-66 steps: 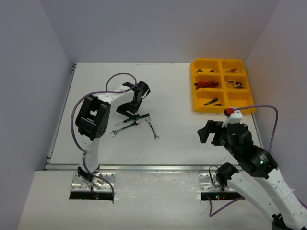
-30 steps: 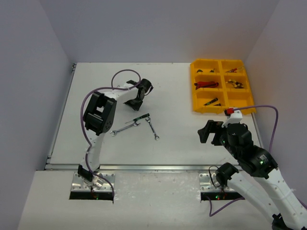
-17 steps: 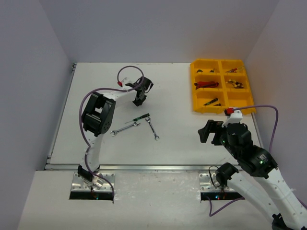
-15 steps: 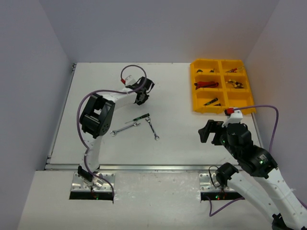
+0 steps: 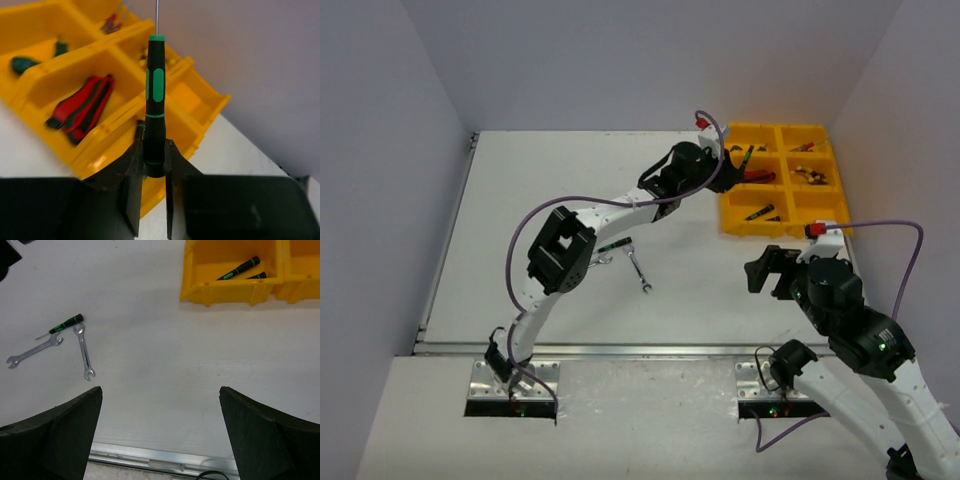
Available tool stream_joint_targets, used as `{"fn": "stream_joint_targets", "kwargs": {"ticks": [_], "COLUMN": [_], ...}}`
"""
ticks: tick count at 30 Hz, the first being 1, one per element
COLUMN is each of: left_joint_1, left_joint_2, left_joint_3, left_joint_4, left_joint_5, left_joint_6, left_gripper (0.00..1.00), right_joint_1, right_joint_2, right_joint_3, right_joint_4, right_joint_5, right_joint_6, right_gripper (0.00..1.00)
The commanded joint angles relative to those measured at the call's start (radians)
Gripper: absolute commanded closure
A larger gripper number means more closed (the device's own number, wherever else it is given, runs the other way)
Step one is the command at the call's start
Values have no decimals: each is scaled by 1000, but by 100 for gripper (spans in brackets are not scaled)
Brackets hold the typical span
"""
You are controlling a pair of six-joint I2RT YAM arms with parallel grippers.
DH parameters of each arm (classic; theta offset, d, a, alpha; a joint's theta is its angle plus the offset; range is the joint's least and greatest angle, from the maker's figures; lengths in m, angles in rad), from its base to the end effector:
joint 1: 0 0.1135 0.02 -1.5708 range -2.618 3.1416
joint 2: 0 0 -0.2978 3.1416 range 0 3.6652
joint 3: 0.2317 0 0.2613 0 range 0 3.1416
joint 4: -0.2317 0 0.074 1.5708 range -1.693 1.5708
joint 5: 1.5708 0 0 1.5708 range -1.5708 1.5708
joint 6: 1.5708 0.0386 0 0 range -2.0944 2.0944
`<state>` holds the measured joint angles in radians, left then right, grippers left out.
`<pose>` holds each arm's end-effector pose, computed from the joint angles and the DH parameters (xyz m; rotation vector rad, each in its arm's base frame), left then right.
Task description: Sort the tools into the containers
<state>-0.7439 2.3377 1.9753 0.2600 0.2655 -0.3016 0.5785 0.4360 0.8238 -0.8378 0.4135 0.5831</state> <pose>0.4320 -0.4113 0.2825 0.5928 1.6700 -0.9963 0.0598 0.0205 0.3434 0.2650 1.9782 0.3343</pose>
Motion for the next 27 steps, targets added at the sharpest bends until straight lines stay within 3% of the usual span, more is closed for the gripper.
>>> {"fn": "stream_joint_targets", "kwargs": {"ticks": [1,13,15,19,23,25,27], "left_joint_1": [-13,-29,-29,-29,-29,-24,-10], "left_joint_2": [107,228,230,202,109,39,-31], "left_joint_3": [111,188,192,198,137,112,101], "left_joint_4": [17,-48,-65,-92,-49,-50,-92], "left_joint_5": [268,244,214,152,84,13,-104], "left_joint_6": [156,200,213,203,176,160,120], "left_gripper": [100,100,85,41,26,2,0], "right_joint_1": [1,0,1,0,1,0,1], "right_joint_2": [-18,-31,-32,-24,-17,-9,1], "right_joint_3": [43,56,53,48,50,59,67], "right_joint_4": [-32,-53,-52,-52,-47,-40,-32], "right_joint_5": [57,64,62,64,61,61,60], "right_joint_6": [-2,1,4,4,4,-3,-12], "right_gripper": [1,1,1,1,1,1,1]}}
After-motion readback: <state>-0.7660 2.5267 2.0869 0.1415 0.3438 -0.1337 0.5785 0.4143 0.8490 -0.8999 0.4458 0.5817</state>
